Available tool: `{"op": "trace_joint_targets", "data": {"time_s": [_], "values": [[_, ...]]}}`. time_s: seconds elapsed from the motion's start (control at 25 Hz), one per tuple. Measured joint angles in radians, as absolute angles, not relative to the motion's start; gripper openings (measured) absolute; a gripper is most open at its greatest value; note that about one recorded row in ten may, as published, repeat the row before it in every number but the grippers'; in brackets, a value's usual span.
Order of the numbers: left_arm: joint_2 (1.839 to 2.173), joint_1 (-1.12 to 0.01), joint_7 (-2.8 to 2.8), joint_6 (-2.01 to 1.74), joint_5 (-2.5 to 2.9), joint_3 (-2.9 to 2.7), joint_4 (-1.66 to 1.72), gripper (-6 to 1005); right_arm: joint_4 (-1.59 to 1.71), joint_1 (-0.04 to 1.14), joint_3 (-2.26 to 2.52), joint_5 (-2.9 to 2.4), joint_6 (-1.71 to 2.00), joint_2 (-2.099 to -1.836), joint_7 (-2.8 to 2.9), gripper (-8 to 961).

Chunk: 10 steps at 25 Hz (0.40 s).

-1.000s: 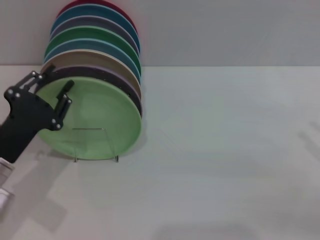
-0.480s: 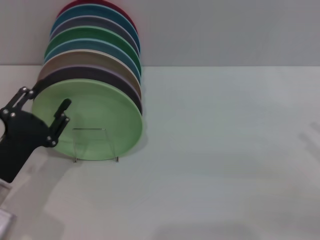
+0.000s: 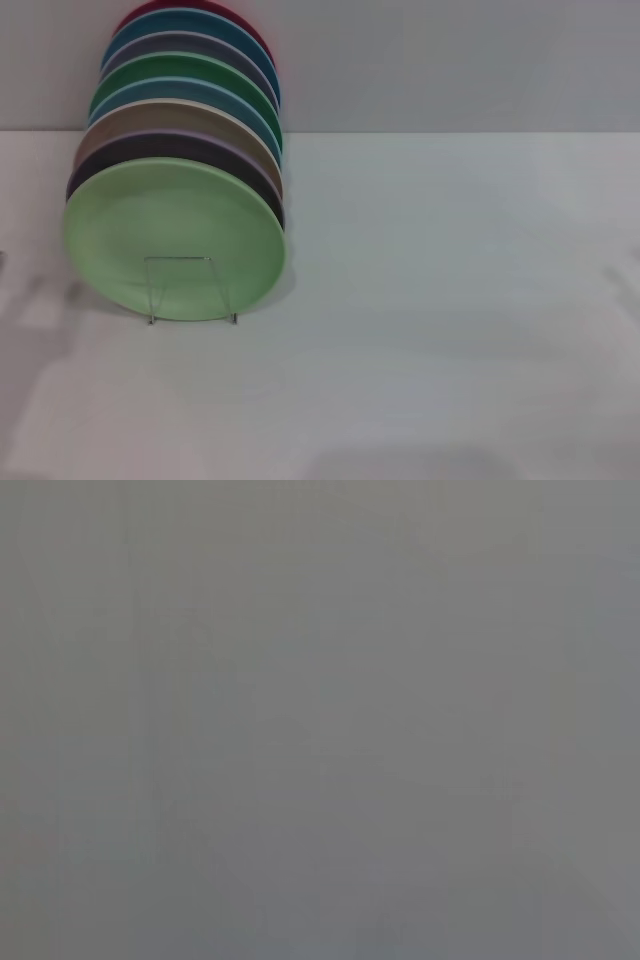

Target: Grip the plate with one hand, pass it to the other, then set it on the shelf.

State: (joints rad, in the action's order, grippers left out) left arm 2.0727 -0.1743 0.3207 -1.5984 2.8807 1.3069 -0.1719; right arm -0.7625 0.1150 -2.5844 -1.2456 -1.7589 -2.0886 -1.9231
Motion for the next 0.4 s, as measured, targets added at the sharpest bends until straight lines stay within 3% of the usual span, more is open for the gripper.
{"op": "trace_joint_targets", "data": {"time_s": [0.16, 0.4], "values": [[2.073, -0.163, 0.058, -1.554, 2.879, 1.441, -0.165, 568, -0.656, 0.118, -2.582, -1.207, -1.759, -2.093, -2.121, 551], [2.072, -0.175, -0.093, -1.494, 2.879, 1.491, -0.153, 668, -0.467, 0.124, -2.576, -1.101, -1.723, -2.093, -2.417, 551]]}}
